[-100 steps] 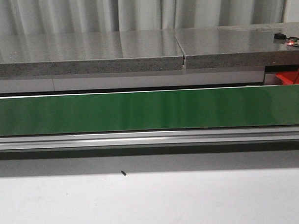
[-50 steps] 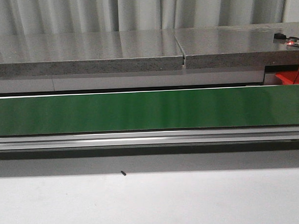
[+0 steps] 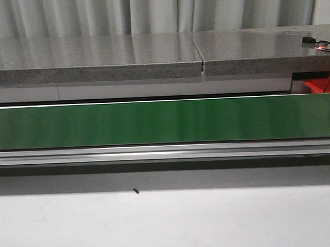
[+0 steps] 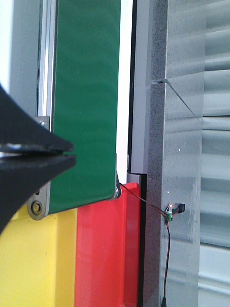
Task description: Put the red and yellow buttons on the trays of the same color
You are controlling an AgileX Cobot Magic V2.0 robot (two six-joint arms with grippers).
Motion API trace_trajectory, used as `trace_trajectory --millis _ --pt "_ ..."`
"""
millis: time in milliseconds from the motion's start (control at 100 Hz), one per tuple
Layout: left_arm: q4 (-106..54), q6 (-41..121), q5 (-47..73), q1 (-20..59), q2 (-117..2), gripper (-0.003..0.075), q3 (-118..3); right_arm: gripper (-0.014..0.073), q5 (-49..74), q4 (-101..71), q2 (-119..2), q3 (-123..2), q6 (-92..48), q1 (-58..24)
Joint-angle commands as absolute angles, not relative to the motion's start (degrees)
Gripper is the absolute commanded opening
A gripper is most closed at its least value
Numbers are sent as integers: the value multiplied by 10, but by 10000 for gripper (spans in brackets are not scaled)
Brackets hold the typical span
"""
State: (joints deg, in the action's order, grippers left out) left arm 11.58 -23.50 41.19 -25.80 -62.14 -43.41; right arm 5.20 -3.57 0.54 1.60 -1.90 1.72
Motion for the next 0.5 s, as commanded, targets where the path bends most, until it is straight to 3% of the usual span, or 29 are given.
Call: trace_trajectory --millis 0,490 --pt "123 -238 378 -274 -640 616 -465 -68 6 -33 14 6 -19 21" --pt "136 -220 390 -274 -820 616 -560 -68 6 -33 14 6 -19 21"
